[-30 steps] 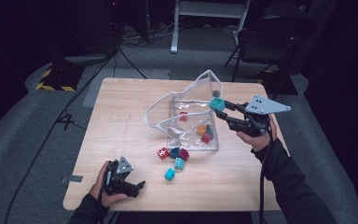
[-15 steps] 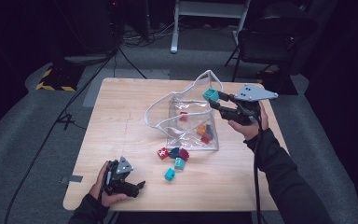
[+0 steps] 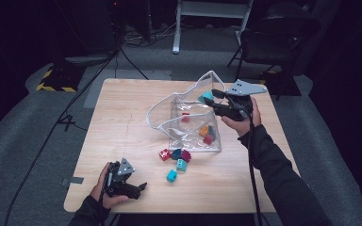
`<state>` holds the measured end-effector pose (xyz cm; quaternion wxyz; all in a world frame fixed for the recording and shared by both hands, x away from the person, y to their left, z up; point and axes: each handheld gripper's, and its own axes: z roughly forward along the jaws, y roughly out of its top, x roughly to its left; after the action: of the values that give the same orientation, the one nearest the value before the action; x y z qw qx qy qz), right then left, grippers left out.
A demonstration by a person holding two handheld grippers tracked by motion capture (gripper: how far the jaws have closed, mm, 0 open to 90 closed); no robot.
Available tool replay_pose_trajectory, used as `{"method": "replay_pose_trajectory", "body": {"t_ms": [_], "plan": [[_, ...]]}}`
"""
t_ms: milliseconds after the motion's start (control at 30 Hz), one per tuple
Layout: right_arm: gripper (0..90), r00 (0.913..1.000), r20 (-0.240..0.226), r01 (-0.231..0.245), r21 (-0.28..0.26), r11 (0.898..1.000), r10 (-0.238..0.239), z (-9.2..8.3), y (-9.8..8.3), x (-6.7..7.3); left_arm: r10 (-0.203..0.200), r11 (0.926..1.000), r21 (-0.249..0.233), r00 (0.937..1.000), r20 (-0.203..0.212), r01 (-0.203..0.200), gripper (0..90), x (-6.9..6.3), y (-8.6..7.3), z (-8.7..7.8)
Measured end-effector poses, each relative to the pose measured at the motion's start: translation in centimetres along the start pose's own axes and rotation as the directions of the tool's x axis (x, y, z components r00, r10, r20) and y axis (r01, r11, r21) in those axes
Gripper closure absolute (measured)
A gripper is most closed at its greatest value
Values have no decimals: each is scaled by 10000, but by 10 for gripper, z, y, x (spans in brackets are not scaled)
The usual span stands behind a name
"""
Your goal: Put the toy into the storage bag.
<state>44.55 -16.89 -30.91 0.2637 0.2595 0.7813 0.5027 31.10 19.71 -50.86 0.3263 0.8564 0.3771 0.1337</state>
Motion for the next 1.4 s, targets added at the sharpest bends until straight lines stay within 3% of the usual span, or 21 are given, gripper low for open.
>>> {"method": "replay_pose_trajectory", "body": {"t_ms": [367,667,833,967,1100,1133,1167,1267,1300,1333,1400], "plan": [[547,9999,18,132,-113,9998,-132,-14,0,1,27,10000,-13,10000,-13,-27,5,0,0,0],[524,9994,228,282,-396,9988,-273,-51,-19,-6,37,10000,2,10000,-29,-37,5,0,0,0],[520,9996,181,213,-445,9988,-205,-63,-30,-7,26,10000,0,10000,-19,-26,5,0,0,0],[502,9999,107,68,-357,9993,-64,-71,-45,-9,27,10000,-1,10000,-17,-27,5,0,0,0],[472,9998,180,6,9,10000,-6,-75,-65,-10,31,10000,15,10000,-29,-31,5,0,0,0],[452,9999,141,-86,280,9996,82,-75,-78,-11,29,10000,15,10000,-27,-29,5,0,0,0],[452,9999,141,-86,280,9996,82,-75,-78,-11,27,10000,16,10000,-27,-26,5,0,0,0],[428,9991,-181,-377,859,9956,394,-73,-106,-11,26,10000,7,10000,-45,-26,4,0,0,0],[428,9991,-181,-377,859,9956,394,-73,-106,-11,26,10000,7,10000,-45,-26,4,0,0,0],[414,9984,-397,-350,1054,9938,393,-73,-121,-9,9,10000,14,10000,-58,-9,4,-1,0,0],[405,9979,-506,-343,1205,9921,406,-73,-128,-7,-27,10000,5,10000,-45,27,3,-1,0,0]]}}
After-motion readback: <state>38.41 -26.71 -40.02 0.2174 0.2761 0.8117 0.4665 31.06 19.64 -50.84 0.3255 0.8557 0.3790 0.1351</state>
